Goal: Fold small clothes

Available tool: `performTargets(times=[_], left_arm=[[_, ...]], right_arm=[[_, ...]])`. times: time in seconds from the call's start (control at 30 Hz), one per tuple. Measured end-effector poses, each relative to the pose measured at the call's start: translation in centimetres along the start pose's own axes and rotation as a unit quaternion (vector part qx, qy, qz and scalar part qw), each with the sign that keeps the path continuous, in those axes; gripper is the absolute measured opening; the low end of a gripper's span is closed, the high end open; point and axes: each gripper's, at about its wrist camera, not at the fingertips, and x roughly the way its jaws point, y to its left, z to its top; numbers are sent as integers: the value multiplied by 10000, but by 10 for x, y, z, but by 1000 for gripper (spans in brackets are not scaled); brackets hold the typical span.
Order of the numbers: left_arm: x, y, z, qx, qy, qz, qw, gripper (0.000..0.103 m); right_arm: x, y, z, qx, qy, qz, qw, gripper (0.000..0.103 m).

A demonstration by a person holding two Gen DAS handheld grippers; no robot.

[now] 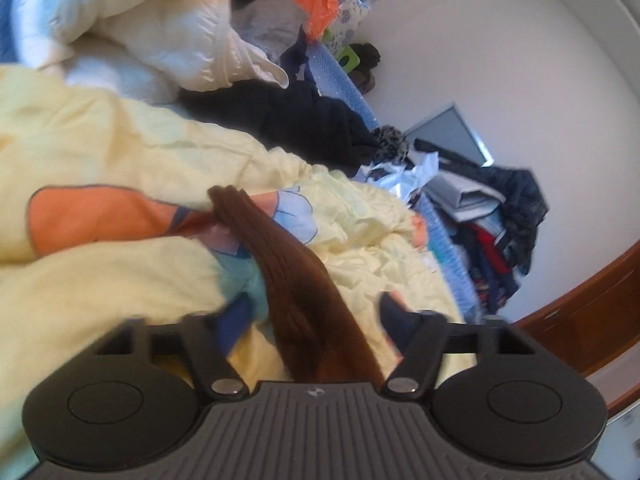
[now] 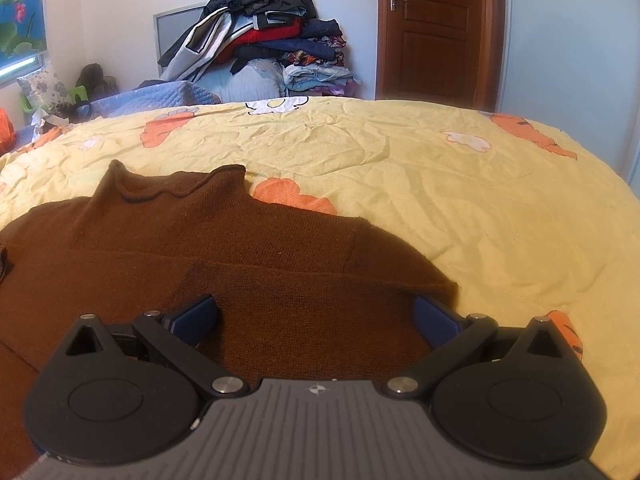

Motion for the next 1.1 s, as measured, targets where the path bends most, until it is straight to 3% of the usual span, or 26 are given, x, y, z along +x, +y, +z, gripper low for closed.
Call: performTargets(times=[0.13,0.17,0.27,0.4,0.47,0.53,0.6,0.63,0.67,0.7,0.77,0.8,0.83,0.87,0.93,1.0,1.07,1.1], left_arm=[[4,-9,-4,397,-190,355,9984,26],[1,-11,-4,479,-266,429,9976,11],[-16,-30,-9,734,-529,606,9941,6],[-51,-95,-47,1583,-594,-114,9855,5],[-69,-140,-88,2188,-493,-651,9723,6],[-86,-183,-142,2770,-292,-1314,9514,5],[-100,-217,-203,3213,147,-1987,9258,5],[-102,-231,-236,3444,577,-2327,9077,5],[-101,-243,-271,3743,1147,-2586,8831,6],[-100,-250,-305,4051,1605,-2676,8594,6],[-105,-251,-358,4682,1998,-2491,8239,7],[-108,-248,-371,4895,2057,-2387,8131,7],[-112,-242,-377,4998,2078,-2333,8078,8],[-116,-231,-374,4915,2035,-2346,8136,10],[-118,-206,-357,4460,1947,-2437,8389,28],[-118,-181,-345,4154,1721,-2348,8618,89],[-120,-158,-337,3806,1302,-2146,8900,97],[-118,-153,-329,3522,1370,-2191,8995,97]], right_arm=[[0,1,0,1,-2,-3,10000,103],[0,1,0,5,-4,-1,10000,103],[0,1,0,-2,-2,-5,10000,103],[0,1,0,0,-2,-3,10000,103],[0,1,0,9,-5,0,10000,103],[-1,1,0,32,-13,12,10000,103],[-1,0,0,70,-26,34,10000,103],[-1,-1,0,91,-32,45,9999,103],[-1,-1,0,115,-39,63,9999,103],[-2,-2,0,143,-47,84,9999,103],[-3,-5,0,219,-72,138,9996,103],[-3,-6,0,259,-87,168,9995,103],[-4,-7,0,294,-100,196,9993,103],[-4,-8,-1,334,-116,227,9991,103],[-5,-10,-1,390,-139,273,9988,103],[-6,-10,-1,410,-146,280,9987,103],[-6,-9,0,361,-106,264,9989,103],[-8,-8,2,357,-33,241,9991,103]])
